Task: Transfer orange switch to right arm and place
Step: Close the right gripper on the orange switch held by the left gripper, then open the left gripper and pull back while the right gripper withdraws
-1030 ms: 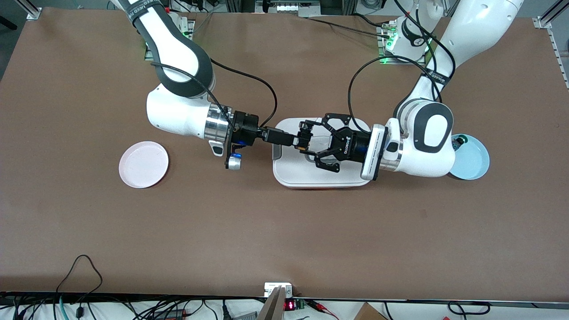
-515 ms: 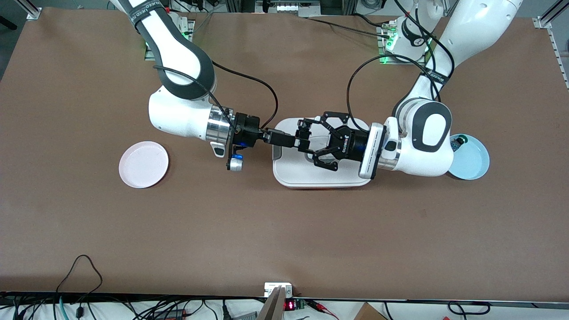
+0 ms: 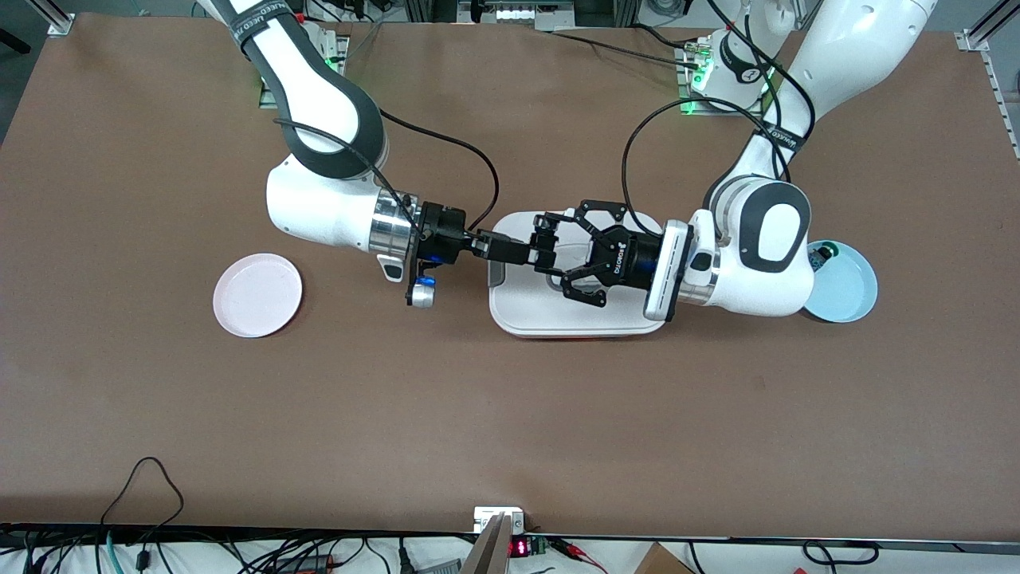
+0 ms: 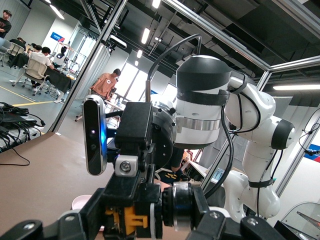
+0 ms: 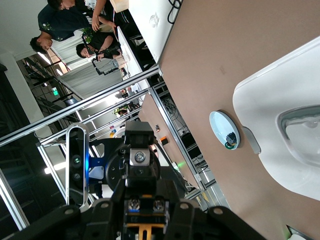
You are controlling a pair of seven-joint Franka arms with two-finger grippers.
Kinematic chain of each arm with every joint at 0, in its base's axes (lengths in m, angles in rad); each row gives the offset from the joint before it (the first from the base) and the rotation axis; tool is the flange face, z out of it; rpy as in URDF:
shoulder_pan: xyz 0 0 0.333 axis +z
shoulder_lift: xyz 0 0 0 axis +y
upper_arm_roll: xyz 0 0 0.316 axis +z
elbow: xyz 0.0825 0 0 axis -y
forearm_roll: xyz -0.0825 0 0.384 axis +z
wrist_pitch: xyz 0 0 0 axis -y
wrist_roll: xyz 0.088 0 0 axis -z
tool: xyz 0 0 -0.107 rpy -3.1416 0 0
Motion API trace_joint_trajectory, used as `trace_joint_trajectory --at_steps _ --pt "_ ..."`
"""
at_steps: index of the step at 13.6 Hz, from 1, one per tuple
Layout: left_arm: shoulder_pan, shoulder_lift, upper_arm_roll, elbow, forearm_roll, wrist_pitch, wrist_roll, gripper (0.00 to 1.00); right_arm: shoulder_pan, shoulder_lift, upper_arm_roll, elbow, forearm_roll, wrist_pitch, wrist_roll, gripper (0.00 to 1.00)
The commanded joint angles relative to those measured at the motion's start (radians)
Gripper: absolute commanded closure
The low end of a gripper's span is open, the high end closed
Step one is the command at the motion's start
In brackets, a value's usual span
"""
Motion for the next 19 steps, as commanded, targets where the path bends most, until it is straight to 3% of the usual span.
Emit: trace_joint_trajectory --at_steps 1,2,3,8,12,16,19 --pt "0.003 -0.026 -0.004 -0.02 -0.03 0.011 -0.041 0.57 0.002 0.014 -0.001 0.029 0.005 0.001 -0.013 0.99" --pt "0.003 -0.026 -0.007 -0.019 -0.025 0.005 -0.041 0.32 -0.001 0.014 -0.001 0.029 0.005 0.001 -0.013 1.0" --pt "0.003 -0.026 -0.007 -0.019 -0.027 0.002 -0.041 0.0 -0.001 0.014 -0.001 0.029 0.006 -0.001 -0.011 1.0" --pt "0.009 -0.027 -0.009 -0.015 -0.027 0.0 -0.065 0.0 -0.004 0.014 -0.003 0.038 0.006 -0.004 -0.011 1.0" --pt "0.027 -0.062 -0.004 -0.012 -0.014 -0.032 -0.219 0.0 -0.032 0.014 -0.007 0.043 -0.024 -0.062 -0.011 1.0" --pt "0.058 -0.117 0.0 -0.002 0.119 -0.064 -0.424 0.0 -0.119 0.011 -0.01 0.045 -0.174 -0.233 0.005 1.0" --pt "0.07 -0.162 0.002 -0.002 0.214 -0.104 -0.574 0.0 -0.18 0.009 -0.01 0.075 -0.354 -0.374 0.041 1.0"
